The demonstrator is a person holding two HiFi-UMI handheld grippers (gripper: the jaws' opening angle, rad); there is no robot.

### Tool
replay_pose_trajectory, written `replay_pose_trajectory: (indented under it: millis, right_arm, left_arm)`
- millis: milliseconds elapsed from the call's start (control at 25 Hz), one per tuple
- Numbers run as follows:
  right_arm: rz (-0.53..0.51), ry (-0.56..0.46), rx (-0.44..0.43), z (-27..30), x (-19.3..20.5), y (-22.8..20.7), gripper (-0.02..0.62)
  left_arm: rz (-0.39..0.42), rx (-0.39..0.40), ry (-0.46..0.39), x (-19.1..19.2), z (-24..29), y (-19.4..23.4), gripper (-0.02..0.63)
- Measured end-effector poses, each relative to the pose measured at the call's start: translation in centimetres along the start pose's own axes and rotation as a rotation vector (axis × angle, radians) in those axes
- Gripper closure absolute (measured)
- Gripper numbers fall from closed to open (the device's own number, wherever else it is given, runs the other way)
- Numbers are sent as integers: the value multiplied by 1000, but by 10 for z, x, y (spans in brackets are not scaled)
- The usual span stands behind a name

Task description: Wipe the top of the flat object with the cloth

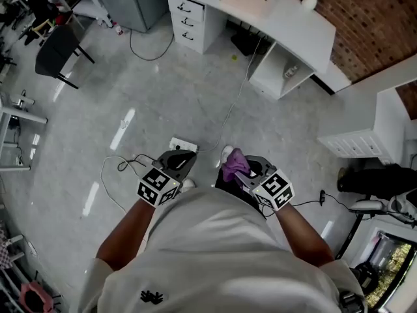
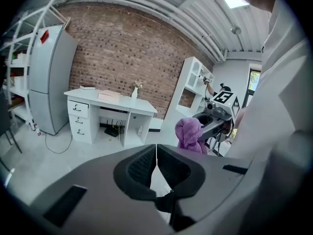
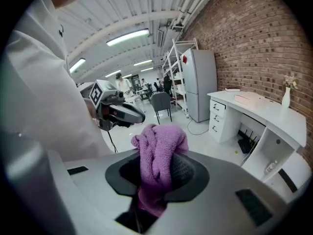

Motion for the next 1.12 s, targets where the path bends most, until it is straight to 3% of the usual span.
replay_pose_trajectory:
  millis: [160, 320, 680, 920, 1120]
  right_arm:
    - [24, -49, -19, -24, -23, -91, 479]
    - [43, -96, -9, -50, -32, -177, 479]
    - [121, -130, -23, -62, -31, -296, 477]
    - [154, -138, -23, -30, -64, -354, 477]
    - [167, -111, 57, -3, -106, -423, 477]
  left_arm:
    - [-27, -27, -4, -57, 63, 6, 580]
    - [-3, -50, -4, -111, 132, 20, 580]
    - [28, -97, -35, -190, 227, 52, 580]
    - [-7, -61, -72, -225, 267, 116, 580]
    - [19, -13, -33, -266, 319, 194, 581]
Point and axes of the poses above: the fingertips, and each gripper's own axes: z forward along the fingers, y to its left, x out of its underside, the point moved 10 cm from there along -z, backward along the fingers, and after that the axes turned 2 degrees about -y, right-handed, at the moved point
